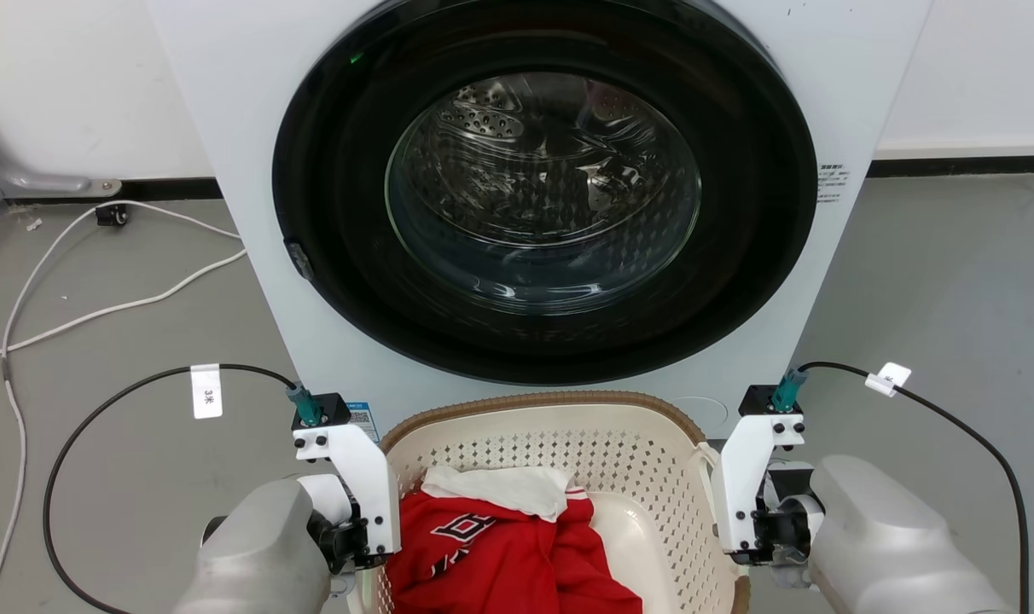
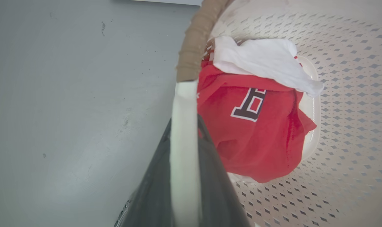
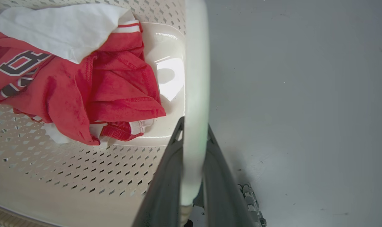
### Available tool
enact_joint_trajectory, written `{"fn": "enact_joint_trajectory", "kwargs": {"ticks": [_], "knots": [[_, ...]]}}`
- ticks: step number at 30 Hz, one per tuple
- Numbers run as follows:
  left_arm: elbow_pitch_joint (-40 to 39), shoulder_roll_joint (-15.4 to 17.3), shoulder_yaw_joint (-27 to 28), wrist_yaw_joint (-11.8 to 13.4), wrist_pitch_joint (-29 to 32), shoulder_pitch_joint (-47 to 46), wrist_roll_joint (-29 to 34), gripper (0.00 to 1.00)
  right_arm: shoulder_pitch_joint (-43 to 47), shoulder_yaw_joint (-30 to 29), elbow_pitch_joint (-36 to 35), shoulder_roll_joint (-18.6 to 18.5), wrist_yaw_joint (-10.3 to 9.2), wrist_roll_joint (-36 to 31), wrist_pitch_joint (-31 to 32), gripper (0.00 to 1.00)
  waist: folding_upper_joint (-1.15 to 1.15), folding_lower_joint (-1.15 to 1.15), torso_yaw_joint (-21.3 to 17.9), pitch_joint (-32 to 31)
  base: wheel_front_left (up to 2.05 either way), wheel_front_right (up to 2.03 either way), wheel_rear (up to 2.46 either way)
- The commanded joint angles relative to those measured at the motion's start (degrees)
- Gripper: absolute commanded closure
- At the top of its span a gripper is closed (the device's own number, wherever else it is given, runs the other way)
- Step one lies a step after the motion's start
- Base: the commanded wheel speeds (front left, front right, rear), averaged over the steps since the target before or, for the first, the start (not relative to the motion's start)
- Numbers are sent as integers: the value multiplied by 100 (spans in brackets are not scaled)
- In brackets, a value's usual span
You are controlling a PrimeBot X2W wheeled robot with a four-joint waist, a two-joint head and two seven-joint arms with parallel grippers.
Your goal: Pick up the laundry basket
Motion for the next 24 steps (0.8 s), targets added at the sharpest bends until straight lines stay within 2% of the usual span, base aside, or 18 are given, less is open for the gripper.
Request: {"fn": "enact_joint_trajectory", "kwargs": {"ticks": [1, 24], "knots": [[-53, -126, -16, -59, 12, 41, -44, 100, 41, -22, -43, 96, 67, -10, -43, 100, 0, 0, 3, 3, 0, 0, 0], [-53, -129, -110, -35, -23, -1, -107, 100, 52, -267, -43, 96, 66, -269, -112, 100, 0, 0, 34, 34, 0, 0, 0]]}}
